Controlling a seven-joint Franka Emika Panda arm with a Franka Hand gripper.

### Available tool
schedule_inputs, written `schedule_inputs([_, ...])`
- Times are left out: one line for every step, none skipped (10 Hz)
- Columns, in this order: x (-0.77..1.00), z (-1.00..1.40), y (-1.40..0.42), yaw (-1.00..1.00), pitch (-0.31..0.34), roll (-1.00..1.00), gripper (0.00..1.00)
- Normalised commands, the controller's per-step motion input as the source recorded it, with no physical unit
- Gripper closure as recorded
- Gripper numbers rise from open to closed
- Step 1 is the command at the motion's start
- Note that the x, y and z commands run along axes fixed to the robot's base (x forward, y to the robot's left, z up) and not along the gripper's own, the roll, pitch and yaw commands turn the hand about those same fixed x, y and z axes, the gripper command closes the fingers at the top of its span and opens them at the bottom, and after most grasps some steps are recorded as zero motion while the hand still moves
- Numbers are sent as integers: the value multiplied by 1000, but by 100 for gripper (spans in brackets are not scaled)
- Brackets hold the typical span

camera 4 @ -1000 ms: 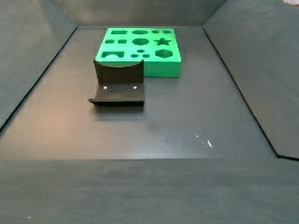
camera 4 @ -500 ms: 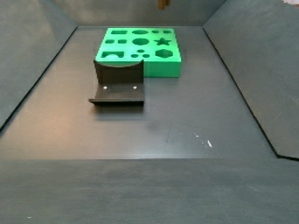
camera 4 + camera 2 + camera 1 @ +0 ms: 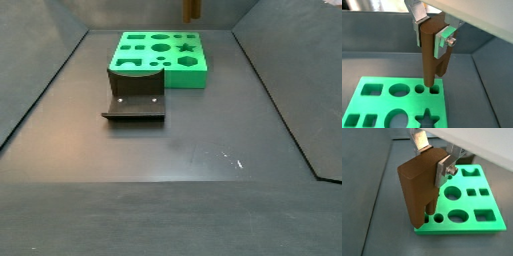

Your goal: Insert the square-circle object.

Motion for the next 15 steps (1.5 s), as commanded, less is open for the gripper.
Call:
schedule_inputs([60,-146,0,-1000,0,-57,100])
schedule_inputs([140,-143,0,-934,0,-59,100])
schedule_inputs([163,-186,0,-929,0,-41,100])
schedule_inputs([189,-283,0,-909,0,0,100])
schedule_inputs([160,-394,0,-934,0,0,100])
schedule_inputs([214,-423,0,-894,0,0,100])
schedule_inputs([351,-409,0,-780,0,0,100])
schedule_inputs([414,-349,0,-711,0,0,100])
schedule_inputs([363,-286,0,-737,0,0,100])
schedule_inputs([137,-71,-140,-683,90,91,100])
schedule_inputs([134,-17,-266,-649,70,97,100])
schedule_inputs([211,-123,-291,-583,66,91,100])
schedule_inputs([-77,-249,-146,-29,-6,77,100])
schedule_inputs([-54,-234,-3,0,-14,3,100])
schedule_inputs([0,-351,-9,-29,-56,-60,100])
